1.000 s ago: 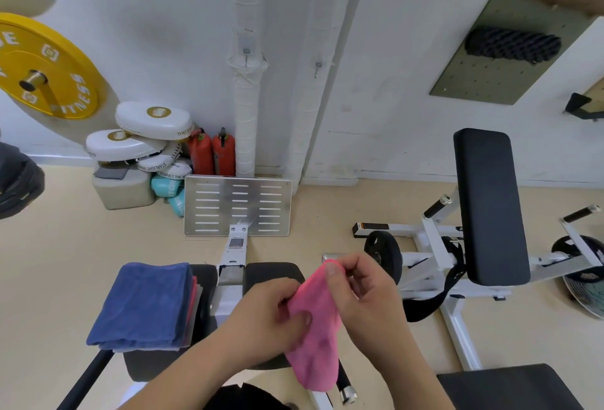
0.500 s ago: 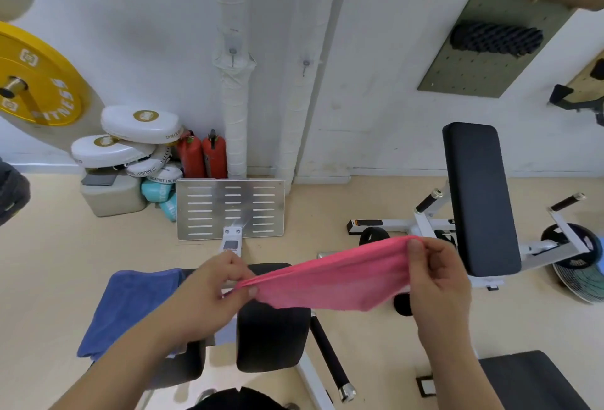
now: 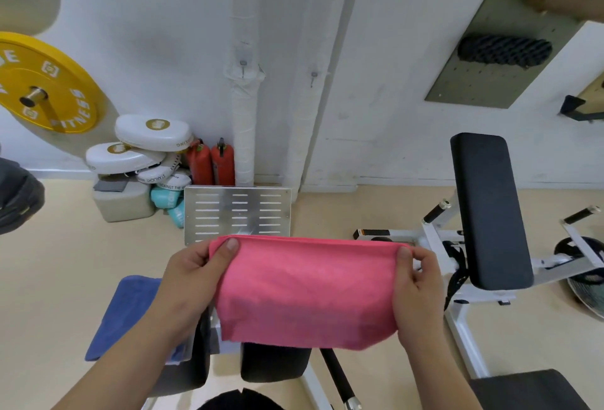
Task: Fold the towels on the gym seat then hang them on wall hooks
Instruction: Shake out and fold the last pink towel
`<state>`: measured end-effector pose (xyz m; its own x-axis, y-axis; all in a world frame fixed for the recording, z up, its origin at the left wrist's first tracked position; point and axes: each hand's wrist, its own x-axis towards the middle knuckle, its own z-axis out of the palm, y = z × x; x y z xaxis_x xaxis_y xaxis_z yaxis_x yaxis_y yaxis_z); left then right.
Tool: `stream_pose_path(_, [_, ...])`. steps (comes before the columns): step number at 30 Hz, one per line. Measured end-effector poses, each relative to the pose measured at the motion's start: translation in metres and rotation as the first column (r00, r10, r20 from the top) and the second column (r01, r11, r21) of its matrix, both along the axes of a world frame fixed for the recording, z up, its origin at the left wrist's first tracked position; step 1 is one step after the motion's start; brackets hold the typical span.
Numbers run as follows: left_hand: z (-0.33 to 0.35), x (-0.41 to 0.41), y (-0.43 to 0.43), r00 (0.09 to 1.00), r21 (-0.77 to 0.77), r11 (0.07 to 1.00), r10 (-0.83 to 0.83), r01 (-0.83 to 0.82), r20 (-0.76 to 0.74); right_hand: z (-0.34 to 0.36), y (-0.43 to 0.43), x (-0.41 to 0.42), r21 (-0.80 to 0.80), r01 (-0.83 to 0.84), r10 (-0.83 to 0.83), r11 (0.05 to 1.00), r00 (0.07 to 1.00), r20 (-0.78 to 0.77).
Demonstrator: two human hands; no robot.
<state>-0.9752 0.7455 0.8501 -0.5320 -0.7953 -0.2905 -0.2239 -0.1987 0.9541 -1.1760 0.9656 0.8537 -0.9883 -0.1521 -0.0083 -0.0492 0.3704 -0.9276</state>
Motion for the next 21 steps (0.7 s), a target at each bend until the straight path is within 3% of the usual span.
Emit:
stream_pose_path(5, [-0.005,-0.005,0.005,0.997,0.179,0.984,0.012,-0.026,0.083,-0.017,-0.003,0.001,-0.073,-0.027,0.044,0.997,0.971,0.236])
stream_pose_path(10, [0.000,-0.012,0.017,0.996,0.157,0.987,-0.031,0.017,0.087,-0.012,-0.013,0.018,-0.172,-0.065,0.122,0.983,0.931,0.344])
stream_pose_path(16, [0.008,-0.026,0.049,0.951,-0.016,0.955,-0.292,0.295,0.098,0.003,-0.037,0.065,-0.216,-0.310,0.368,0.926,0.868,0.333])
stream_pose_path(21, [0.014,-0.023,0.068,0.911,-0.116,0.904,-0.405,0.413,0.080,0.002,-0.048,0.089,-0.214,-0.370,0.414,0.904,0.882,0.223])
